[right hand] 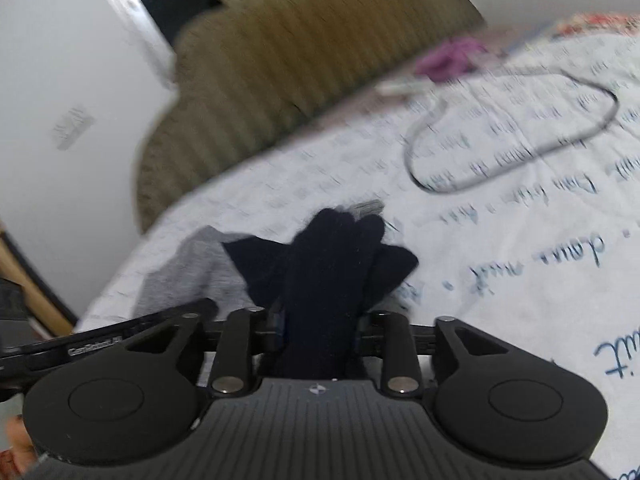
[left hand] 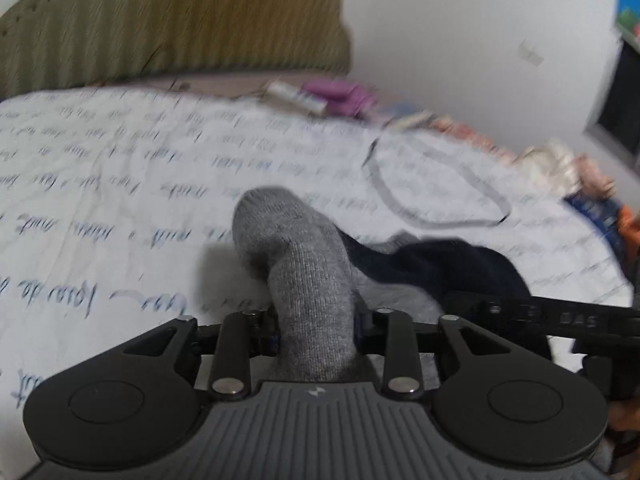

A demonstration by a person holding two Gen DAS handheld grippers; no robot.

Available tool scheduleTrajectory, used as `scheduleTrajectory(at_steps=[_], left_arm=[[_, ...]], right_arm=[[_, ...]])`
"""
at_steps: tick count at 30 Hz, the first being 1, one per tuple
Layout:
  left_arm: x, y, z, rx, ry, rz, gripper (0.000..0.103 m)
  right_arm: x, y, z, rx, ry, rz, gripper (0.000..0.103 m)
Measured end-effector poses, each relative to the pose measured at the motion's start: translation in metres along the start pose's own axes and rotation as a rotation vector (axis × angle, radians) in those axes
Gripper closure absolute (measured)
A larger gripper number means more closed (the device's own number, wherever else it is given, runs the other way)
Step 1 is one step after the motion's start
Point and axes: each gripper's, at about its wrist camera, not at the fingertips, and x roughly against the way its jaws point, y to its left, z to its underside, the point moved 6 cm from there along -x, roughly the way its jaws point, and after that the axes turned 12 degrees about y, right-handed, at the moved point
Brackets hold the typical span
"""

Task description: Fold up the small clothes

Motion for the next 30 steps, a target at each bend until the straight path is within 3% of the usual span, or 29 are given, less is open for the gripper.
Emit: scheduleTrajectory(at_steps=[1,3,4,5,7,10,14,17,18,19,21,22,23,27,30], left_arm=[[0.003,0.001,0.002,0.003,0.002,-0.009,0.063],[0.019,0.003,0.011,-0.018,-0.029,-0.032,0.046],[0.029,0.005,0.018,-0.029,-0.038,-0.057,0.033],[0.039,0.006,0.025,-0.035,-0.045,-0.079,0.028],[0.057,0.009,0.044,-0.044,-0.042,-0.064,0.027],[0.073,0.01,0.075,-0.01,0.008,0.023,0.027],[0.077,0.015,0.114,0.07,0.086,0.149,0.027],[0.08,0.013,0.125,0.088,0.077,0.196,0.03],[0.08,0.01,0.127,0.079,0.08,0.213,0.034],[0.079,0.006,0.127,0.069,0.092,0.233,0.05],[0.075,0.003,0.128,0.059,0.105,0.221,0.065],[0.076,0.002,0.129,0.05,0.101,0.21,0.076],[0.078,0.003,0.129,0.056,0.094,0.204,0.082],[0.095,0.014,0.129,0.133,0.064,0.219,0.085],[0.1,0.015,0.133,0.113,0.056,0.174,0.085]], right_arm=[[0.004,-0.003,0.003,-0.014,0.001,0.014,0.04],[0.021,-0.004,0.011,-0.004,-0.018,0.028,0.034],[0.031,-0.005,0.017,-0.005,-0.022,0.032,0.031],[0.04,-0.007,0.025,-0.015,-0.022,0.028,0.03],[0.056,-0.011,0.042,-0.053,-0.009,0.001,0.021],[0.071,-0.017,0.073,-0.108,0.034,-0.051,0.015],[0.081,-0.015,0.111,-0.153,0.065,-0.15,0.015],[0.085,-0.005,0.127,-0.124,0.067,-0.175,0.028],[0.083,-0.002,0.129,-0.117,0.067,-0.163,0.038],[0.079,-0.001,0.131,-0.112,0.073,-0.145,0.053],[0.073,0.0,0.134,-0.125,0.087,-0.138,0.076],[0.071,-0.001,0.135,-0.134,0.092,-0.154,0.081],[0.071,0.001,0.136,-0.135,0.087,-0.161,0.081],[0.086,0.012,0.138,-0.129,0.038,-0.19,0.084],[0.092,0.019,0.142,-0.043,0.027,-0.063,0.083]])
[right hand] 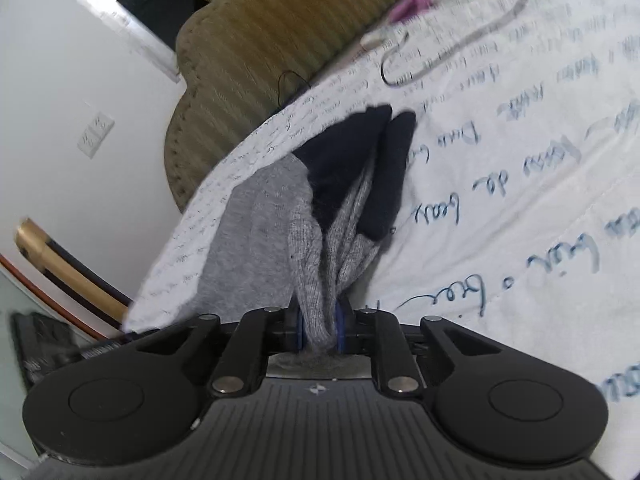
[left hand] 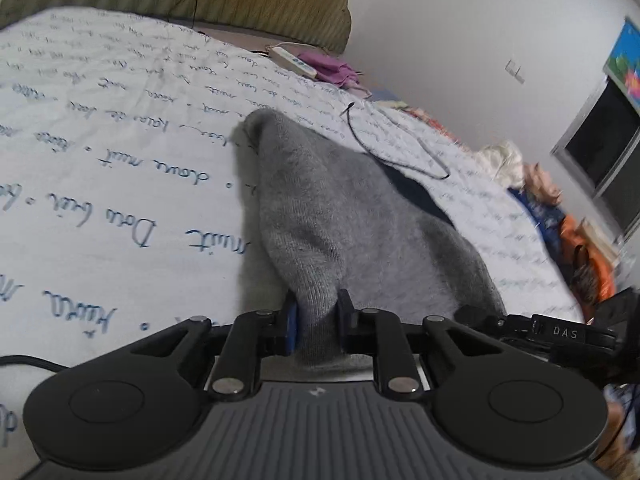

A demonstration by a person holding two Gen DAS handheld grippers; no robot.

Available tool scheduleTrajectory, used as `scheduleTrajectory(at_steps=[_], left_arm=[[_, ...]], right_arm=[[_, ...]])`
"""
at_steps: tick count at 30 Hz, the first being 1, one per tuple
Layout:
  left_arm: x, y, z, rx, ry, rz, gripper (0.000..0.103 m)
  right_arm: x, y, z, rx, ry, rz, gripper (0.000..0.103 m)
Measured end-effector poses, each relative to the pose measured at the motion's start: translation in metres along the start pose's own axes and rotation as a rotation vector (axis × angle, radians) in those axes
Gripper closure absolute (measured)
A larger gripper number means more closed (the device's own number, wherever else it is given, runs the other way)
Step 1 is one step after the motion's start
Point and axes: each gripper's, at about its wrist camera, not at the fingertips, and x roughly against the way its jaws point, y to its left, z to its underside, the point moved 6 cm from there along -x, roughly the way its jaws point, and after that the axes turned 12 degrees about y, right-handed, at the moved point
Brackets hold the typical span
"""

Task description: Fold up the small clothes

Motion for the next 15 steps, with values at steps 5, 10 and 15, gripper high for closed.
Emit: scheduleTrajectory(at_steps=[5,10,15], left_arm=[[-0.005,-0.011,0.007,-0.065,-0.01,-0.118,0.081],[-0.006,-0.019,0.012,-0.105,-0.044,-0.221,0.074],[-0.004,-0.023,0.019,-0.133,-0.083,-0.321,0.047]], right_arm=[[-0.005,0.001,0.008,0.064,-0.012,0.143,0.073],[-0.004,0.003,0.015,0.117,-0.044,0.232,0.058],[-0.002,0.003,0.019,0.114,-0.07,0.248,0.054]])
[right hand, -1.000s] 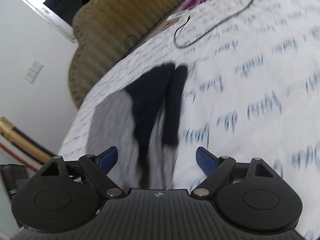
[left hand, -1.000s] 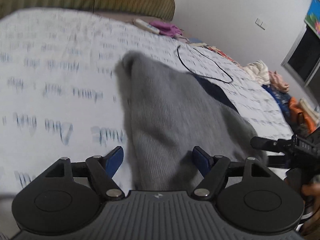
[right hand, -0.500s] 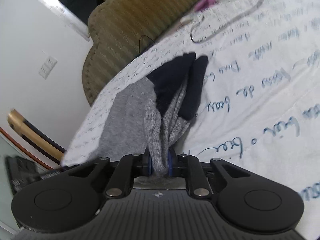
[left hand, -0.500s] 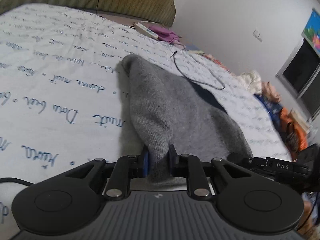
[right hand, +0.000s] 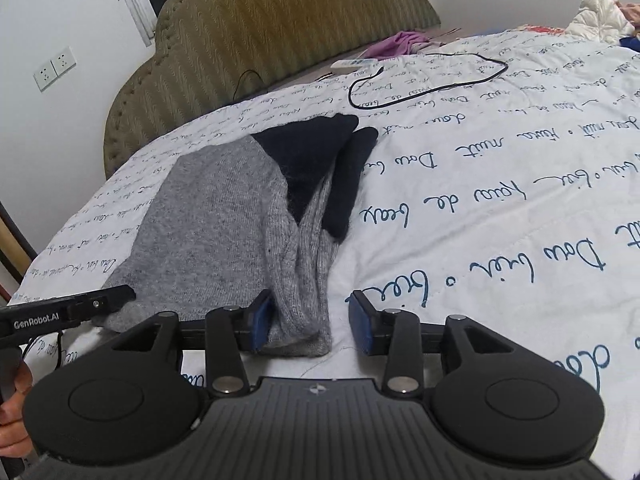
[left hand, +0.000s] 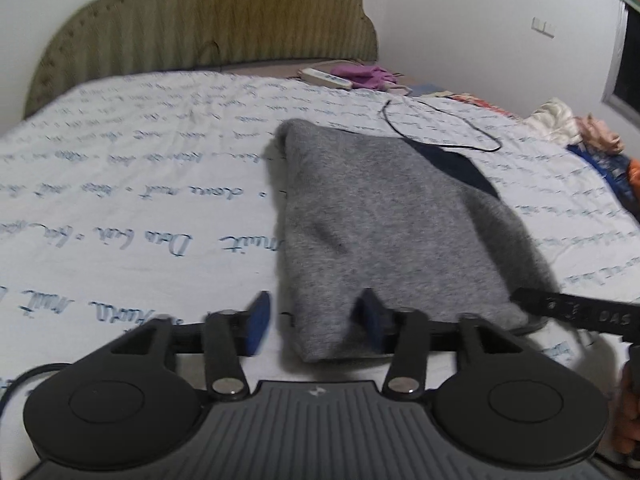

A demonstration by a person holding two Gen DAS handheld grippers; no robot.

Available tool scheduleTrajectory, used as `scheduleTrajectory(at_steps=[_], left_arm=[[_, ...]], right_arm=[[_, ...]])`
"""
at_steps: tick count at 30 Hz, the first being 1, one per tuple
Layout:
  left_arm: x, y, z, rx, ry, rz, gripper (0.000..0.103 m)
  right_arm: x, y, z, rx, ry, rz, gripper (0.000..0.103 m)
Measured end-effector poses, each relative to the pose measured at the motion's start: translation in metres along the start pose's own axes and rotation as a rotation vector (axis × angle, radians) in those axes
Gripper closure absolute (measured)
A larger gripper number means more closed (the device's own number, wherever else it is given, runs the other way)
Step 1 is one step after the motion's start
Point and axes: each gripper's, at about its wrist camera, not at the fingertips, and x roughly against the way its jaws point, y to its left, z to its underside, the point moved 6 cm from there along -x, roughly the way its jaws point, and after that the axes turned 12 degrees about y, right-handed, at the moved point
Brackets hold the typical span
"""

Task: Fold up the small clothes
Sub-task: 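Open both tools and withdraw them from the folded sweater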

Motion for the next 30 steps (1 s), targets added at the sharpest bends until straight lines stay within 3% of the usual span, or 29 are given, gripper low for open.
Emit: scheduleTrajectory(at_steps=[25,30], left_arm=[[-0.001,0.001,0.011,0.0,-0.012,-0.052,0.034],[0.017,-0.003,0.001,-0.026,-0.045,-0.084,0.034]], right_arm=[[0.002,0.004,0.008,0.035,-0.046,0.055,0.042],[0.024,-0.005,-0.01,-0.029,-0.077,-0.022,0.04]])
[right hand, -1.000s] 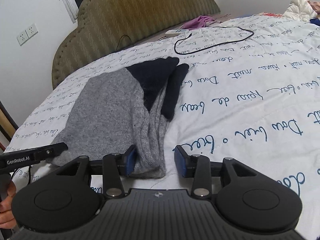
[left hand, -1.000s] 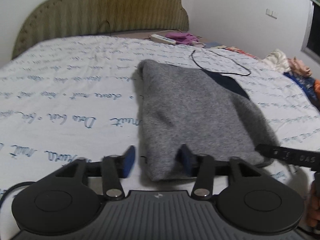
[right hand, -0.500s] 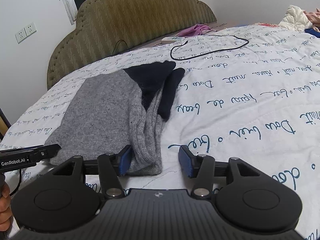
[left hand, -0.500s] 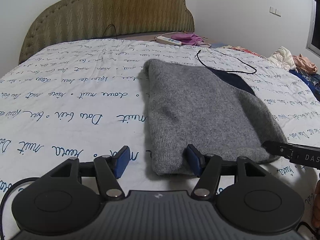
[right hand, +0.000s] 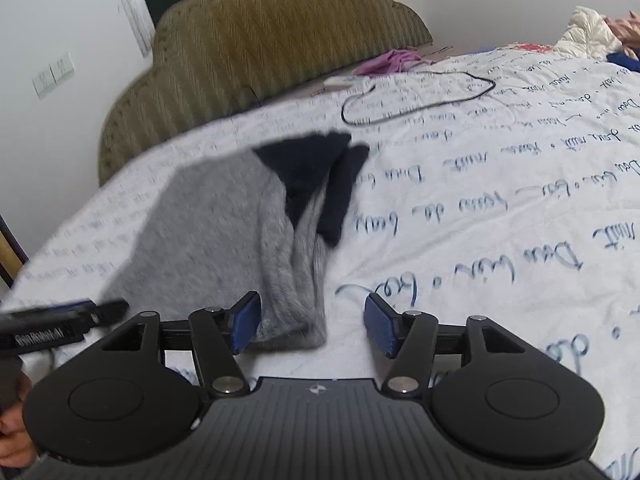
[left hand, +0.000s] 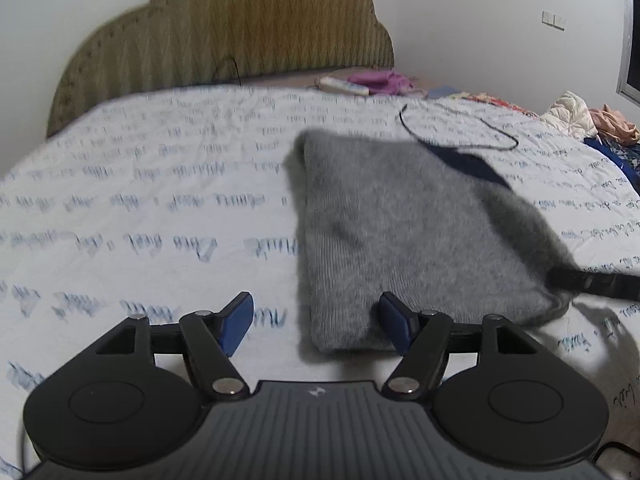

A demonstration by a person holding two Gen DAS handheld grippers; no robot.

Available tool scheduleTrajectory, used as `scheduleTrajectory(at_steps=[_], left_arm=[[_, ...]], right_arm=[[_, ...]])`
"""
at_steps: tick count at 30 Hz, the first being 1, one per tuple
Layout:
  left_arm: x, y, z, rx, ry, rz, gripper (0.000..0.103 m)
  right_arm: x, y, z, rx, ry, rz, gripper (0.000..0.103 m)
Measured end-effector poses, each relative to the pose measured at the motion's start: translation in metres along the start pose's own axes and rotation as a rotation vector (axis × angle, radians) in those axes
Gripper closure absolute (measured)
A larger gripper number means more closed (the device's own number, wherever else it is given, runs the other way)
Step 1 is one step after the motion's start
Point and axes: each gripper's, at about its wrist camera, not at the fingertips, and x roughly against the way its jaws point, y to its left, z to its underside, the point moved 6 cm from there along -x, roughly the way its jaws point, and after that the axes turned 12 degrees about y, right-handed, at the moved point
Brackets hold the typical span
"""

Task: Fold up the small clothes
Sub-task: 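Open both tools and withdraw them from the folded sweater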

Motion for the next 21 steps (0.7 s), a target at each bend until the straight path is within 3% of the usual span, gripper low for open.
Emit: scheduleTrajectory(at_steps=[6,12,17,21], left_arm=[[0.012,-0.032,-0.032,-0.079,-0.07,0.009,0.033],[-0.008,-0.063,-0.042,-0.153,-0.06,-0.027,0.023],[-0.024,-0.074,-0.042,-0.184,-0.06,-0.052,0.023],[-0.033,-0.079,-0.04,-0.185,-0.059,-0.051,0.023]], right_arm=[[-0.012,-0.029,-0.079,-0.167,-0.046,-0.185,0.04],[-0.085,-0.057,-0.119,-0.349,0.069,-0.276,0.049],[-0.11,-0.055,-0.13,-0.335,0.072,-0.28,0.049],[-0.122,-0.046,-0.143,-0.295,0.076,-0.327,0.068]])
